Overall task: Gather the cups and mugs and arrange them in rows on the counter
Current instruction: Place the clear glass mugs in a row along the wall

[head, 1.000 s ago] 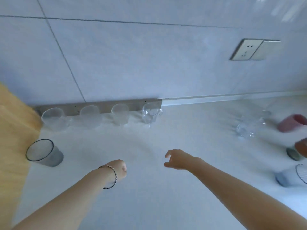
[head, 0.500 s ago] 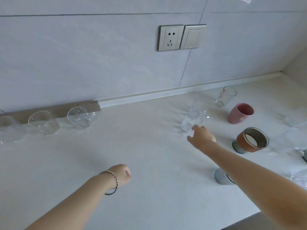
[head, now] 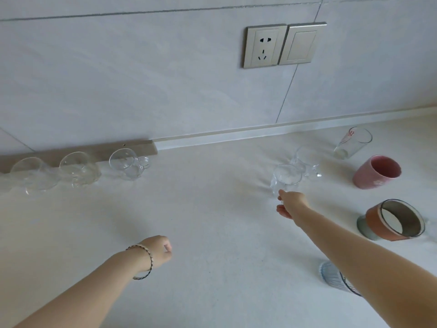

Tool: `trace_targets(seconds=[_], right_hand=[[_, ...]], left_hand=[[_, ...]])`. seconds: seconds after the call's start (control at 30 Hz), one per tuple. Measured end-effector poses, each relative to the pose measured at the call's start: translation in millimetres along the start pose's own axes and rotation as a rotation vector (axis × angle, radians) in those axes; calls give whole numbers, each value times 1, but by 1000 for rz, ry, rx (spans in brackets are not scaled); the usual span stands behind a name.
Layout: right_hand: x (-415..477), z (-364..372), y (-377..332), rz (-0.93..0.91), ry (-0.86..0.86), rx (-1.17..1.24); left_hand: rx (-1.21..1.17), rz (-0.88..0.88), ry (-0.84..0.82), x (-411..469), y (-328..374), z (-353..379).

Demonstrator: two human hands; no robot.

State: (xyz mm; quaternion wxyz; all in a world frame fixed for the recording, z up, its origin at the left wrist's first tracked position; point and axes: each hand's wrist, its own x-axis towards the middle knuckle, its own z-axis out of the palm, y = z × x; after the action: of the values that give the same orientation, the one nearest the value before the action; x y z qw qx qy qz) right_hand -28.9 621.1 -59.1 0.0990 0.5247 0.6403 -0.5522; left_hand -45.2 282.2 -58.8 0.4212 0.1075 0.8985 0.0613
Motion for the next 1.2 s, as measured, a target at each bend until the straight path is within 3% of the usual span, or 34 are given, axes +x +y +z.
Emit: trace_targets(seconds=[0.17,0.33,0.5,0.67,0.97,1.1,1.2], right_hand=[[-30,37,-19,-128,-129,-145],[-53,120,-55,-224,-259,-187],[-57,206,-78,-232,-253,-127],[-48,246,-78,-331,-194,-245],[-43,237,-41,-347,-306,-122],[-46,192,-18,-310,-394,-278],[-45,136,-11,-400,-432,-511]], left_hand=[[-49,-50,0,2,-32,-15],[-99,-96,33,1,-71,-30],[-136,-134,38,-2,-104,-35],[-203,-145,43,1,-123,-34],[-184,-147,13,8,-111,-39],[-113,-105,4,15,-79,-39],[-46,-55,-6,25,-42,-38]])
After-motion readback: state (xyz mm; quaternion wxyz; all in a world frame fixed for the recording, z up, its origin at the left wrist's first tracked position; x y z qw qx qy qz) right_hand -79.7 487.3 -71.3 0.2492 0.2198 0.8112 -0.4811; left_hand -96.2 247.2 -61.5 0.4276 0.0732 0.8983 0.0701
